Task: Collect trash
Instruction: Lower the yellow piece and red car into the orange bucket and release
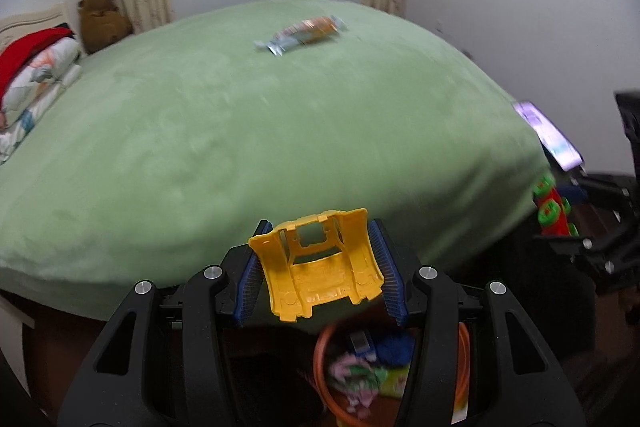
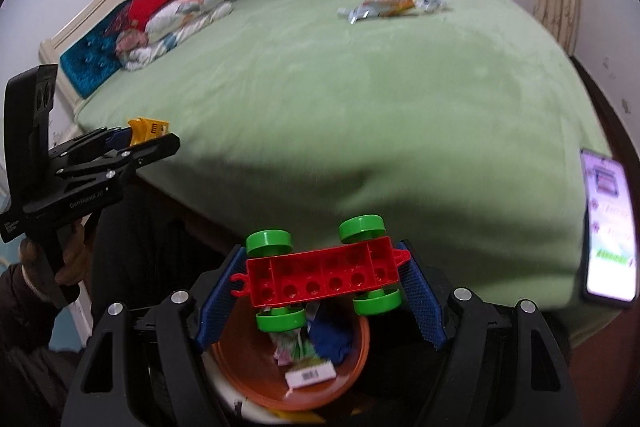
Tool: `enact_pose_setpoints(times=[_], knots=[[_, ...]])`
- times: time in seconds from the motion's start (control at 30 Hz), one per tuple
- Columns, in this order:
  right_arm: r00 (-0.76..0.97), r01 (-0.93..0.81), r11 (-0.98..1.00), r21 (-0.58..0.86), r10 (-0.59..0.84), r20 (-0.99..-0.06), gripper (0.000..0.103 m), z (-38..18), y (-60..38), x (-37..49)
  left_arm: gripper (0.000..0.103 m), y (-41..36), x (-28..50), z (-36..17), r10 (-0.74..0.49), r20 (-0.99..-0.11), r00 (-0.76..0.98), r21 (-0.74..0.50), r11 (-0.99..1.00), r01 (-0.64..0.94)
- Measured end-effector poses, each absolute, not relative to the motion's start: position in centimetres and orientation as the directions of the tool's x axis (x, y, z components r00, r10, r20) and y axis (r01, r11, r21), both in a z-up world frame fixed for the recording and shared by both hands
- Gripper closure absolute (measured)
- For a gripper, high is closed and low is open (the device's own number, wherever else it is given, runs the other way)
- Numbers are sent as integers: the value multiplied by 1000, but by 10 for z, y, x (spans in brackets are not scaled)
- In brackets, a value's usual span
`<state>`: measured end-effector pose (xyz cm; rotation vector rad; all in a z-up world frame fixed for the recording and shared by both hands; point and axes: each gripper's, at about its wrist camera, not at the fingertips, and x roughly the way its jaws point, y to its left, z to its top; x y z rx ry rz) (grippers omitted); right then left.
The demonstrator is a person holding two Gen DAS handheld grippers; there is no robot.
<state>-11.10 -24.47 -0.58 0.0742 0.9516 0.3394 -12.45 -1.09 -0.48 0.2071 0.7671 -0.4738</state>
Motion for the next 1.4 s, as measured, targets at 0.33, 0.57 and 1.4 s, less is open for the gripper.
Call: enact_pose_setpoints(times=[0.33, 0.57, 1.4], knots=[[341, -310, 919, 242, 345, -874, 29, -70, -232, -108, 54, -20, -143, -75, -314, -846, 431, -10, 817, 576], [224, -419, 881, 219, 334, -916, 29, -98, -209, -103, 54, -34, -141, -117, -254, -919, 300, -29, 805, 593], [124, -605, 779, 164, 296, -947, 15, -126, -179, -91, 18, -29, -118, -144, -214, -959, 186, -73, 820, 568]])
